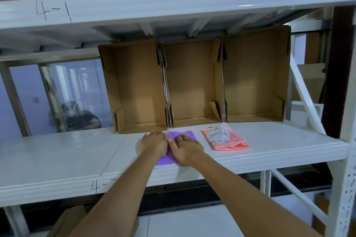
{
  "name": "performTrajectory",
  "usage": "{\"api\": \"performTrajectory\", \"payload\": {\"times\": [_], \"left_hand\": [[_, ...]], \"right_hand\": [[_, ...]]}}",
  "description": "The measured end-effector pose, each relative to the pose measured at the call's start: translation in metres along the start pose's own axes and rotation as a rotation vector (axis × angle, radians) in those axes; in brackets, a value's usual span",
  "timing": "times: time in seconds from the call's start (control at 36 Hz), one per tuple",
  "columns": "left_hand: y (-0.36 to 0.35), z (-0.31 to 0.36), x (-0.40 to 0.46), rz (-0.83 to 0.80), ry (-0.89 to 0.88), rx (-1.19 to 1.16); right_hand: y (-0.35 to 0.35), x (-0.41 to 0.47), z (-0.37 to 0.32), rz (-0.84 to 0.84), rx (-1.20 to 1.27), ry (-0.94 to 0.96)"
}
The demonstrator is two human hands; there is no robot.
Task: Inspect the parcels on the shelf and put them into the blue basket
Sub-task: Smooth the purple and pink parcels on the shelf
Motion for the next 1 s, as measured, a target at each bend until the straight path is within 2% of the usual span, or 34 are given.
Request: {"api": "performTrajectory", "payload": {"times": [0.06,0.14,0.25,0.47,0.64,0.75,0.81,0.92,0.94,1.0], "left_hand": [[-0.004,0.006,-0.002,-0.005,-0.053,-0.025],[-0.019,0.010,-0.009,-0.119,-0.111,0.010],[-0.019,0.007,-0.024,-0.174,-0.128,0.021],[-0.017,-0.025,-0.035,-0.268,0.008,-0.113],[-0.016,-0.031,-0.038,-0.224,0.103,-0.109],[0.001,-0.021,-0.040,-0.161,0.254,-0.449],[0.008,-0.015,-0.036,-0.099,0.311,-0.643],[-0.007,-0.031,0.000,0.008,0.493,-1.087],[-0.011,-0.030,0.001,-0.032,0.544,-1.213],[0.001,-0.017,-0.020,-0.094,0.557,-1.291]], "right_hand": [[-0.005,0.004,0.001,-0.025,0.027,-0.004],[-0.007,-0.001,0.001,-0.085,-0.026,0.030],[-0.007,-0.007,0.002,-0.146,-0.076,0.022],[-0.003,-0.016,0.018,-0.201,-0.153,-0.036],[0.001,-0.024,0.017,-0.187,-0.164,-0.033],[0.015,-0.027,0.018,-0.064,-0.046,-0.049],[0.023,-0.032,0.011,0.003,0.087,-0.039],[0.022,-0.039,-0.008,-0.098,0.277,-0.020],[0.024,-0.042,-0.009,-0.107,0.301,-0.034],[0.026,-0.042,-0.007,-0.116,0.391,-0.059]]}}
Point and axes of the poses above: each hand's wrist, its own x-axis towards the middle knuckle, its own y-axis out of the back of the hand, z = x × y, the point moved 6 cm from there along x, towards the middle knuckle, and after that the axes turned 7 degrees about -x, right-handed, at the moved point
